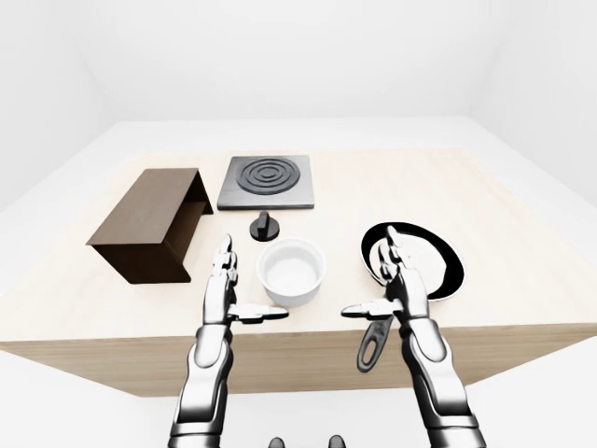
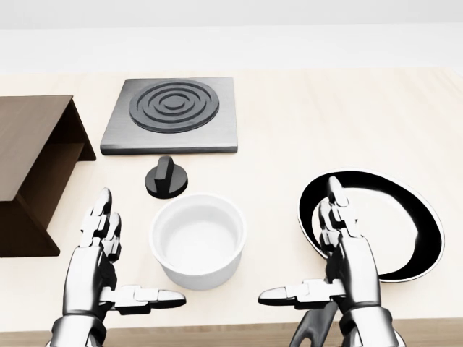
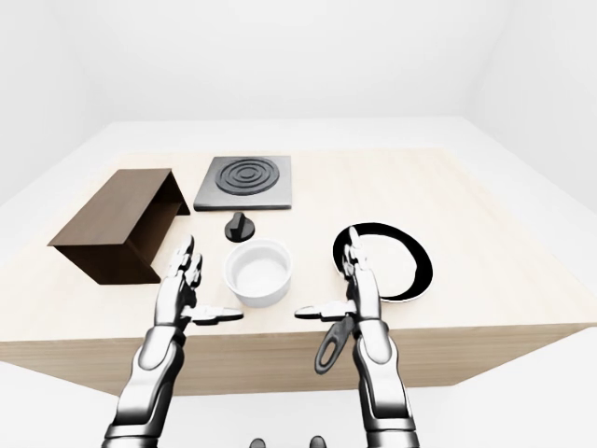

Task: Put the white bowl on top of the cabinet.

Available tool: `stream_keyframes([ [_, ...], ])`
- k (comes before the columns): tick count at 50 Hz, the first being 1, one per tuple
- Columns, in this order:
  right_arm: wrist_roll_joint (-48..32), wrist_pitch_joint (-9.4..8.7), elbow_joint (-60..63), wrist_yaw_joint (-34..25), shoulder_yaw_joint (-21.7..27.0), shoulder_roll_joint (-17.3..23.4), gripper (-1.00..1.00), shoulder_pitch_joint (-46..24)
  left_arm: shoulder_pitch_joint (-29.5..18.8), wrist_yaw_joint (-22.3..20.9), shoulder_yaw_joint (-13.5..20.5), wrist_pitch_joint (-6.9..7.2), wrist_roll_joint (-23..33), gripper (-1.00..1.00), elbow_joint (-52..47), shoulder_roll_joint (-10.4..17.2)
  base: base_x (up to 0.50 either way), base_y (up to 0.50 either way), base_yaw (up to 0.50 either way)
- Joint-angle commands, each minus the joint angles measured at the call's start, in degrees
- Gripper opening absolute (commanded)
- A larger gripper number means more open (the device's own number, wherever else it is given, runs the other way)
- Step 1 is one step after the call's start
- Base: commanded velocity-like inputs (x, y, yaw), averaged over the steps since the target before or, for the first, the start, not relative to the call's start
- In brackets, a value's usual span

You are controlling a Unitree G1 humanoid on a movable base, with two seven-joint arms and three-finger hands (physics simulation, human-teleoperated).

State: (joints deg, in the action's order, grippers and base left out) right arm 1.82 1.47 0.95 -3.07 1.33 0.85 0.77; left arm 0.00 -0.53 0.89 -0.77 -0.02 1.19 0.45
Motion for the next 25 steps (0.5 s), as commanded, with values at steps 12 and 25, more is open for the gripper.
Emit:
stream_keyframes([
  [12, 4.54, 3.53, 4.97, -5.15, 4.31, 1.36, 1.0, 2.36, 1.67, -0.25, 1.25, -1.7, 0.88, 1.0, 0.93, 0.51, 0.0, 0.0, 0.0],
  [25, 3.98, 3.53, 4.1, -5.7, 4.26, 1.25, 1.0, 1.93, -0.05, 0.16, 0.93, -2.9, 1.33, 1.0, 4.8, 0.43, 0.0, 0.0, 0.0],
])
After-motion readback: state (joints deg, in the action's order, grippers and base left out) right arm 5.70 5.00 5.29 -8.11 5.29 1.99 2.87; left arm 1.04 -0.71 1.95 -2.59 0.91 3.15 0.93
